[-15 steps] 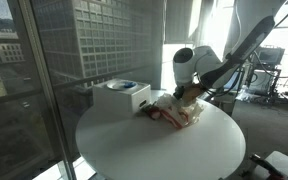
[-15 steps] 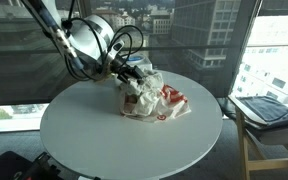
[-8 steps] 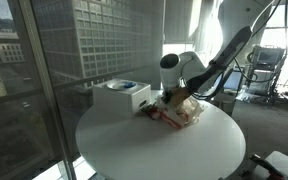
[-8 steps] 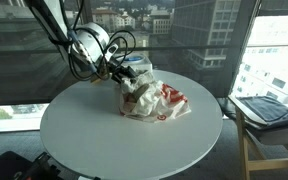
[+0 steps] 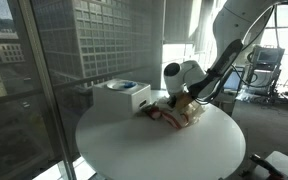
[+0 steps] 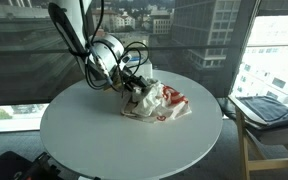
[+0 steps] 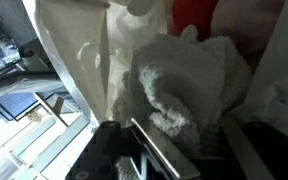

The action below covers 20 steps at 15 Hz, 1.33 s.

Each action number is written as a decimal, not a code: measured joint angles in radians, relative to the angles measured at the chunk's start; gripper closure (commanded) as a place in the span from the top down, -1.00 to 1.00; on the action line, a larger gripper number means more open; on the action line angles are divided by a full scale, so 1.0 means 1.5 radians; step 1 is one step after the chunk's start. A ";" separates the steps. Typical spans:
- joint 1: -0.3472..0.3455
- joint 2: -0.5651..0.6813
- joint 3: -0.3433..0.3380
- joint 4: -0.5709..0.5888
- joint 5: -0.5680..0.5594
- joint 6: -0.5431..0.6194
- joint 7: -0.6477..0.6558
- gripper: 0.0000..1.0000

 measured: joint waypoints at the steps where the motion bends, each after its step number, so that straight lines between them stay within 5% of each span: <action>1: -0.005 0.003 -0.002 0.000 0.000 0.009 0.000 -0.74; 12: -0.107 0.034 -0.018 -0.001 -0.009 0.348 -0.015 -0.70; 13: -0.117 0.044 -0.018 0.002 -0.009 0.377 -0.015 -0.09; 17: -0.135 0.068 -0.014 0.007 -0.008 0.442 -0.016 0.38; 20: -0.121 0.039 -0.002 -0.016 -0.008 0.392 -0.018 0.83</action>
